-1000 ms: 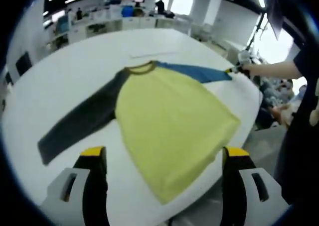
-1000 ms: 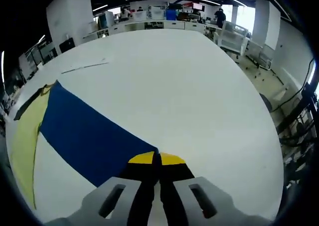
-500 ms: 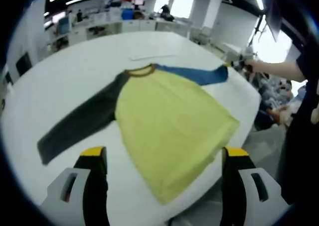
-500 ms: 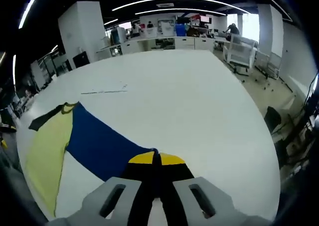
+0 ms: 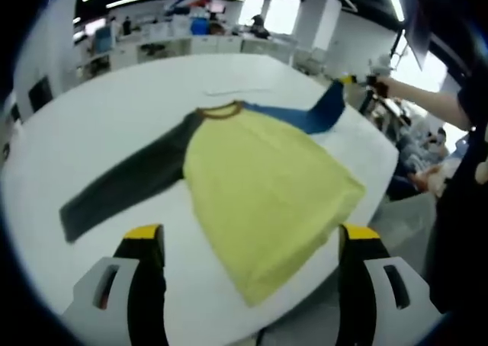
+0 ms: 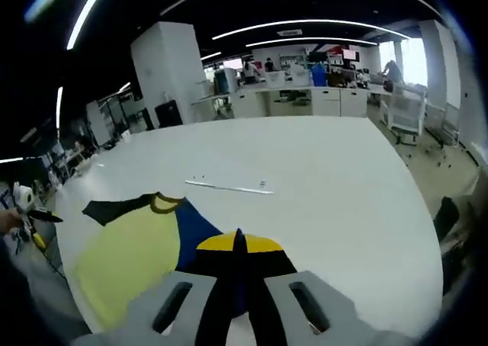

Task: Fold the garment on the visible template until the final outline fits inside the template.

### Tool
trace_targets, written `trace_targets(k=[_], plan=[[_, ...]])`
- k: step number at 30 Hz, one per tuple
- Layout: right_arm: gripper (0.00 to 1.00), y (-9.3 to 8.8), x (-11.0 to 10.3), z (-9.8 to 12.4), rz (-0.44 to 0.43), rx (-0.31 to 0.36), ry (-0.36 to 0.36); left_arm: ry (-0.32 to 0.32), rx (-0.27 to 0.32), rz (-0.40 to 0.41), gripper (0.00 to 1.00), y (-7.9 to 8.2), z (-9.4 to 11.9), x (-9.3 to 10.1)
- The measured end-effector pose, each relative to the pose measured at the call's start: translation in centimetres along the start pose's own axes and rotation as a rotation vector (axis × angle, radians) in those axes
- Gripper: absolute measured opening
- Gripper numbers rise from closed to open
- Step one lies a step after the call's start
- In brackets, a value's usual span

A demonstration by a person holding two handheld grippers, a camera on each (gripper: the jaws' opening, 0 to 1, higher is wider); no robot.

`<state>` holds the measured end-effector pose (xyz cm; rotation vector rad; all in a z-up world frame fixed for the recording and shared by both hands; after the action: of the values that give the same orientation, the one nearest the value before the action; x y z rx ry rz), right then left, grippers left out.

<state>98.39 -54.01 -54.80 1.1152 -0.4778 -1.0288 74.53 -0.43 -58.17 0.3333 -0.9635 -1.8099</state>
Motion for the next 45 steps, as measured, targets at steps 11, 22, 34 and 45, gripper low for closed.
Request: trace_targets(k=[11,22,34,45], plan=[[0.02,6.4,-1.2,-1.3,0.08,0.085,0.042,0.027,0.024,0.041,0.9,-1.3,1.4,-0.7],[0.02,9.1,-1.0,-0.9,0.139,0.117,0.04,0.043,0.033,0.077,0.89,-2.3,1.9,-1.0],[0.02,9.8,-0.2,-0.6,0.142,0.123,0.021,0.052,0.03,0.089,0.89,-2.7,2.3,-1.2],[0.02,10.0,-6.7,-2.8,0.187,0.08,0.192,0.045,0.042,0.092,0.88,-2.7,2.1,-1.5]])
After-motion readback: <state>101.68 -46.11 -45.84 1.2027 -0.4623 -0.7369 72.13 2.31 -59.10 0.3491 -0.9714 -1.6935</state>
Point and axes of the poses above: the point that each gripper's makers call its tool centre point, and the gripper's own axes: z roughly backward along the fingers, x roughly to its right, y roughly out of its top, the point moved 10 cm from there along z, roughly backward along the fingers, and after that the axes turned 4 degrees about x, right-handed, at the moved point
